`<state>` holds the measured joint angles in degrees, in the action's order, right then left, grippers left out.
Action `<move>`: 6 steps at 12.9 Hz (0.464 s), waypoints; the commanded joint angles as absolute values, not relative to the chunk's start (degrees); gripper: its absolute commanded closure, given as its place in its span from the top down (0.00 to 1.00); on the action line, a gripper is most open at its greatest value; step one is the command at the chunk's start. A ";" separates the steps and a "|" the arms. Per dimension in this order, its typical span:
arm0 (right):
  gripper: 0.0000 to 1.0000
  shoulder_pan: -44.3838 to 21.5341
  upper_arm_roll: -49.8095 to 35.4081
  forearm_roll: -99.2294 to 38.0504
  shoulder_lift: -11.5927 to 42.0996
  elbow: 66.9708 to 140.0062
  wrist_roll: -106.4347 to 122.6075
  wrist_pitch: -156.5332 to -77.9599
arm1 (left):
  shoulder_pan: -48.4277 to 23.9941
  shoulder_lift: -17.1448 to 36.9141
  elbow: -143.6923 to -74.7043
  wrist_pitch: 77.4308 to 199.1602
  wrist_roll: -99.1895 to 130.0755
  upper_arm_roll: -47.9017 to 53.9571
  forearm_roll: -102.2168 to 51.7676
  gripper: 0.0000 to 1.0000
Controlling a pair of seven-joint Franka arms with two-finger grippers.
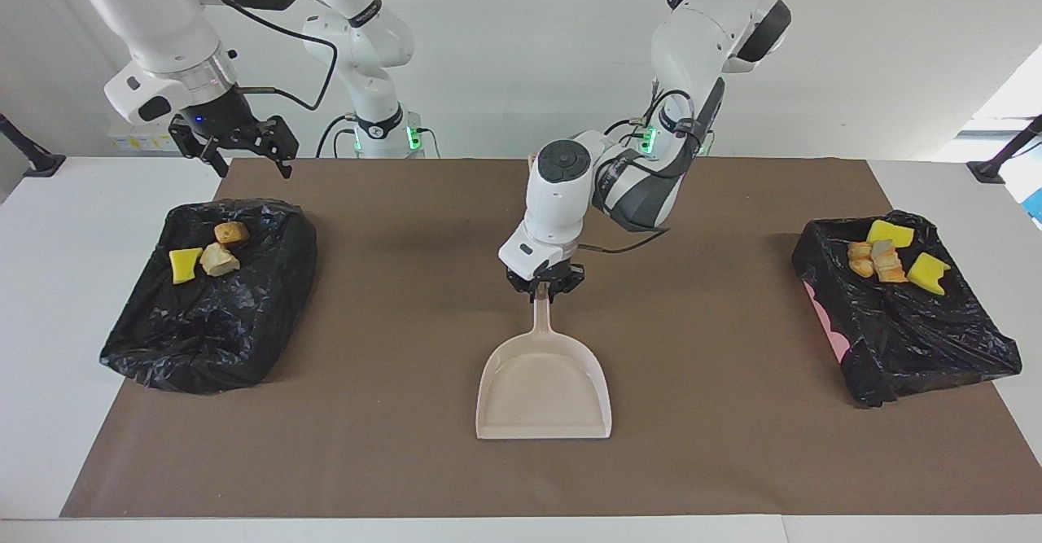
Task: Sweep and dump trash in bin
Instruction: 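Bring the empty dustpan back and set it on the mat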
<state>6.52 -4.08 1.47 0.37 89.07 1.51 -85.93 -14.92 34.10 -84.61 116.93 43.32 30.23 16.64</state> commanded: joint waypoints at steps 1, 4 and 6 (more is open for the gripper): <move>1.00 7.03 -4.57 0.62 -0.97 90.44 0.79 -86.04 | -15.21 31.64 -86.84 115.49 44.39 29.79 17.23 0.61; 1.00 7.12 -4.57 1.23 -0.70 90.18 0.88 -86.57 | -15.12 29.80 -86.92 113.74 43.95 29.53 17.23 1.00; 1.00 7.12 -4.57 1.14 -0.62 90.18 0.79 -87.01 | -14.77 26.91 -87.19 110.06 43.42 28.75 17.14 1.00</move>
<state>6.51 -4.11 1.49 0.36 89.07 1.51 -86.04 -14.90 31.54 -84.99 113.28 43.32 29.98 16.64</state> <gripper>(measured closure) 0.000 0.145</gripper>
